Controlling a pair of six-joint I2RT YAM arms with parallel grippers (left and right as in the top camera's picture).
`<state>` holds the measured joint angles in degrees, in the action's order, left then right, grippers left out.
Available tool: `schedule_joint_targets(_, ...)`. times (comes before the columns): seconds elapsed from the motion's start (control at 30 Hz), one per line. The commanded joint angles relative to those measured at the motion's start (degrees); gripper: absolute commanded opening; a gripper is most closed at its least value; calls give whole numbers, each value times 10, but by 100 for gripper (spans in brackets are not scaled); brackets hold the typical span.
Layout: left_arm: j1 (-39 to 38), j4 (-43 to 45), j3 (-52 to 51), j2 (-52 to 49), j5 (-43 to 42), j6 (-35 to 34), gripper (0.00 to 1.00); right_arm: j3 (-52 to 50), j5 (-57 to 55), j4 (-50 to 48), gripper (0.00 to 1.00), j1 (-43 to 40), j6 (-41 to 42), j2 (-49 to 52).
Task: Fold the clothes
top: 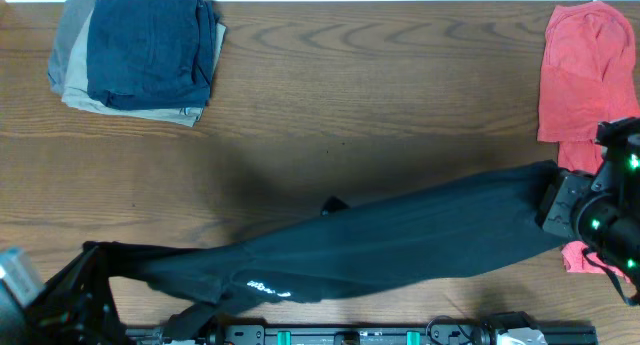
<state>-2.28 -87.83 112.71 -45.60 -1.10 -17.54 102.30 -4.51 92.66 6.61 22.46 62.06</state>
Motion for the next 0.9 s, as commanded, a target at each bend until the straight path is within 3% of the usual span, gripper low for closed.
schedule_joint_targets(0.0, 3, -5, -19, -24, 16, 12, 6, 6, -26, -4, 8, -4, -9, 15)
schedule_joint_targets(0.13, 3, -10, -54, -42, 16, 12, 6, 2, -25, -7, 1, -3, -8, 41)
schedule_joint_targets(0.4, 3, 7, -192, -87, 3, 12, 6, -58, 5, -57, 1, -3, -7, 115)
schedule_joint_targets(0.57, 3, 53, -293, -121, 1, 11, 6, -109, 12, -96, 9, 1, -10, 169)
schedule_joint_targets(0.87, 3, 135, -405, -182, 0, 9, 6, -202, 40, -181, 9, 25, -32, 255)
